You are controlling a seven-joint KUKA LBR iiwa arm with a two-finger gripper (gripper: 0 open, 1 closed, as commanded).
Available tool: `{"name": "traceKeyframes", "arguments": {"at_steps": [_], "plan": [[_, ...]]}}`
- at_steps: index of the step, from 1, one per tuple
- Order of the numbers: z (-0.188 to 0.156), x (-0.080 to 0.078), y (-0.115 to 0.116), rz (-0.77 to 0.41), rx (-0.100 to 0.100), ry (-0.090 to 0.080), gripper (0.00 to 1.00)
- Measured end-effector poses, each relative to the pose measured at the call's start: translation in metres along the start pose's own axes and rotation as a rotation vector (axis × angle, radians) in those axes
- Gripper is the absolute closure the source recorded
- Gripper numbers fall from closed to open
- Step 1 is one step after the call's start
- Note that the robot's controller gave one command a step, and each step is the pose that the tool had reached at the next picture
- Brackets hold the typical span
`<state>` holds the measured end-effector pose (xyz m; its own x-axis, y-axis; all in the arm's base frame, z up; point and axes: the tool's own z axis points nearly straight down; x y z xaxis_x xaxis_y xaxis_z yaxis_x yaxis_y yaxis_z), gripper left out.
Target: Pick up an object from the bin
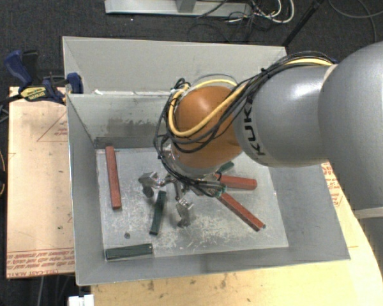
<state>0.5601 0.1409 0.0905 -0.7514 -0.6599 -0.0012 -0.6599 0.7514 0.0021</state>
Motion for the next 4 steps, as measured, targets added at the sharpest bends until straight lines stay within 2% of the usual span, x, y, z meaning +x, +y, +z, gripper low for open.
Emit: {"name": "traceKeyframes", "arguments": {"at_steps": [1,2,3,4], "plan": [[0.000,0.000,0.000,0.000,0.000,0.000,0.00],[0.020,-0.001,-0.002,-0.454,0.001,0.000,1.00],[0.020,-0.001,-0.002,-0.454,0.001,0.000,1.00],[-0.135,-0.009,0.009,-0.491,0.003,-0.005,1.00]]}}
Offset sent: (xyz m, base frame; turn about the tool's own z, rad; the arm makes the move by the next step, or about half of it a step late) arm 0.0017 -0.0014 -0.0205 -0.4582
